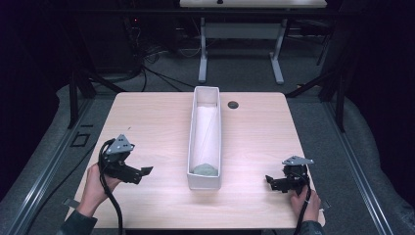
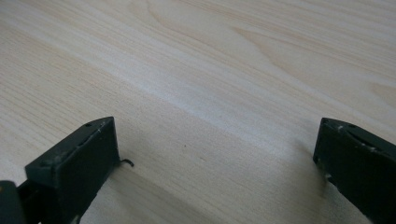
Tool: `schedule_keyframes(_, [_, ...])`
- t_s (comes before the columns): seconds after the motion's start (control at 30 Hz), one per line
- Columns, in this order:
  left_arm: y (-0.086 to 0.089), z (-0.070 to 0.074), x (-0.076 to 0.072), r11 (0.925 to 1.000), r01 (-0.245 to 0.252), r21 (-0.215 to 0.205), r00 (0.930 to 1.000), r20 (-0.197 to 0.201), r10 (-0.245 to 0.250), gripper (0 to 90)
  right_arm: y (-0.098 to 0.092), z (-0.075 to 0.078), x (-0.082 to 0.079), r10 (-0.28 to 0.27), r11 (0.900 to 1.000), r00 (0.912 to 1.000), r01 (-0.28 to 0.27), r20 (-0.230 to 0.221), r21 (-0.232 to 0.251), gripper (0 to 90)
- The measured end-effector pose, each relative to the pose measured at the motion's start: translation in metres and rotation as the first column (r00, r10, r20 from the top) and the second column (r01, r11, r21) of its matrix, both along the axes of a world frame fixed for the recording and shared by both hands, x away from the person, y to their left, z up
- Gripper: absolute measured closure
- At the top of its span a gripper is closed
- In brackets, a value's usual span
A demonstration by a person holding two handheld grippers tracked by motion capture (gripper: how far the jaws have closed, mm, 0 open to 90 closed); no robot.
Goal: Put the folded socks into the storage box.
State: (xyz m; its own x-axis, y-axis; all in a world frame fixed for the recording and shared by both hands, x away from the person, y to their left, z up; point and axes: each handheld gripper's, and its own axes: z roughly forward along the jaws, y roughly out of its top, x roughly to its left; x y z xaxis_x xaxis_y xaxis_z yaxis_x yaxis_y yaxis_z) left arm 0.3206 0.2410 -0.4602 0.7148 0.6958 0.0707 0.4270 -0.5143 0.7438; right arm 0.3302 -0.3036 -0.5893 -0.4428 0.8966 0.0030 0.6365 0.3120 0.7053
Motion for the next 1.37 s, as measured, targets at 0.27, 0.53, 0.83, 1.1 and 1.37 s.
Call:
schedule_keyframes(0.27, [0.023, -0.031, -0.013, 0.9951, -0.091, -0.038, 0.9958, 0.002, 0.091, 0.0, 0.000, 0.000, 0.000, -0.001, 1.000, 1.0000, 0.001, 0.000, -0.001, 0.0])
schedule_keyframes(0.53, [0.032, -0.071, -0.021, 0.9871, -0.157, -0.035, 0.9871, -0.039, 0.155, 0.0, 0.000, 0.000, 0.000, 0.000, 1.000, 1.0000, 0.000, 0.000, 0.000, 0.0])
schedule_keyframes(0.83, [0.038, -0.108, -0.019, 0.9762, -0.215, -0.027, 0.9749, -0.064, 0.213, 0.0, 0.000, 0.000, 0.000, -0.001, 1.000, 1.0000, 0.001, 0.002, -0.003, 0.0])
schedule_keyframes(1.1, [0.036, -0.127, -0.020, 0.9647, -0.263, -0.013, 0.9637, -0.051, 0.262, 0.0, 0.000, 0.000, 0.000, -0.001, 1.000, 1.0000, 0.001, 0.002, -0.003, 0.0])
schedule_keyframes(1.37, [0.033, -0.131, -0.022, 0.9563, -0.292, 0.007, 0.9551, -0.048, 0.292, 0.0, 0.000, 0.000, 0.000, -0.001, 1.000, 1.0000, 0.001, 0.002, -0.004, 0.0])
